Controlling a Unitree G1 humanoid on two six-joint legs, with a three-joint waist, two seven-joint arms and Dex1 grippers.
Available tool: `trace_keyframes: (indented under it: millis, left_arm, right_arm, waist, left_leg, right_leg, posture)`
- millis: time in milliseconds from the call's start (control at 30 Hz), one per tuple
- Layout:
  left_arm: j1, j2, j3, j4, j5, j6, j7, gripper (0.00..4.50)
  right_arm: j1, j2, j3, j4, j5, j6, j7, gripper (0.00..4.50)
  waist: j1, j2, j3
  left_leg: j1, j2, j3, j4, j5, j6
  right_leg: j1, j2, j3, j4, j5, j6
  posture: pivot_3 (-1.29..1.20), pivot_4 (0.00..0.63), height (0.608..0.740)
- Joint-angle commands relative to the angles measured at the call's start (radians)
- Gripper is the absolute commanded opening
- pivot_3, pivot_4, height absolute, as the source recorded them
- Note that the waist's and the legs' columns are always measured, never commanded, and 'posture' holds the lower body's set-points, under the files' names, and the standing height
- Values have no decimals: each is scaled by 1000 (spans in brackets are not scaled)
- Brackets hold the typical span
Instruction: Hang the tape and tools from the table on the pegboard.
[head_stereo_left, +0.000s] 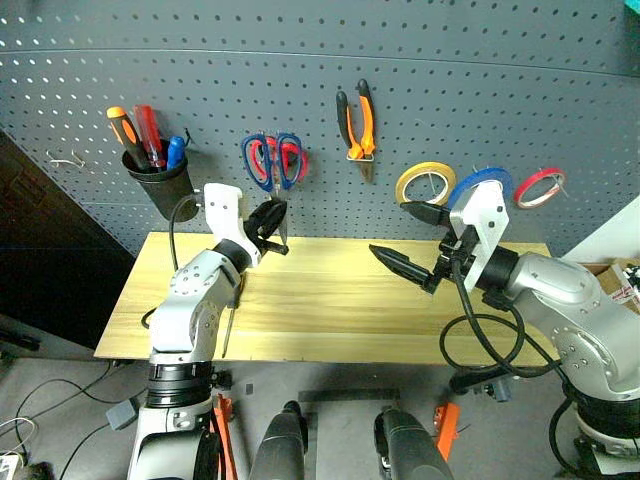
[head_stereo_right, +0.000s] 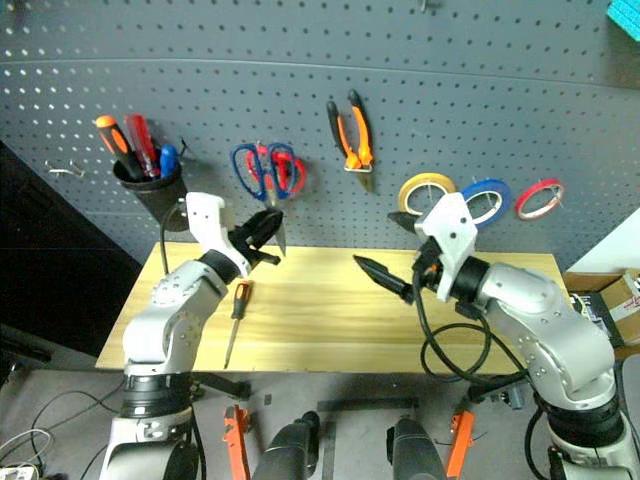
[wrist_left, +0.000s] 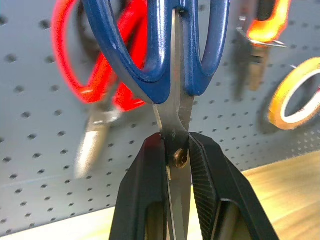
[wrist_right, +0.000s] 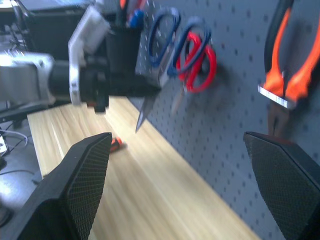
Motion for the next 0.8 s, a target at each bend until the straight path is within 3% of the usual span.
trace_keyframes:
  millis: [33, 267, 467, 600, 800]
  left_arm:
    - [-30, -17, 17, -1, -22, -11, 18, 397]
    - [-40, -41, -7, -2, 4, -34, 40, 2598]
    - [128, 25, -15, -100, 42, 92, 82, 4476]
    - [257, 149, -23, -129, 119, 206, 101, 4476]
    - [206, 214, 64, 41, 143, 427, 189, 4476]
  right_arm:
    - [-42, 15, -8, -36, 9, -24, -8, 4500]
    - [-81, 51, 9, -16, -18, -48, -23, 4500]
    - [-21, 72, 27, -41, -13, -24, -53, 4500]
    - [46, 147, 60, -59, 19, 101, -163, 4500]
    - [68, 239, 131, -59, 76, 329, -264, 4500]
  waist:
    - [0, 0, 0]
    - [2, 0, 0]
    - [-9, 0, 0]
    - [-22, 0, 0]
    - [-8, 0, 0]
  left_leg:
    - [0, 0, 0, 0, 0, 0]
    - [0, 0, 0, 0, 0, 0]
    - [0, 0, 0, 0, 0, 0]
    - [1, 1, 0, -1, 0, 0]
    - [3, 2, -1, 1, 0, 0]
  right_leg:
    - [0, 0, 0, 0, 0, 0]
    - [0, 0, 0, -1, 0, 0]
    - [0, 0, 1, 0, 2, -4]
    - [-1, 1, 0, 2, 2, -5]
    - [-2, 0, 0, 11, -6, -10]
  posture:
    - [-116, 221, 740]
    - [-122, 224, 740]
    - [-119, 229, 740]
    - [-101, 234, 740]
    - [-79, 241, 740]
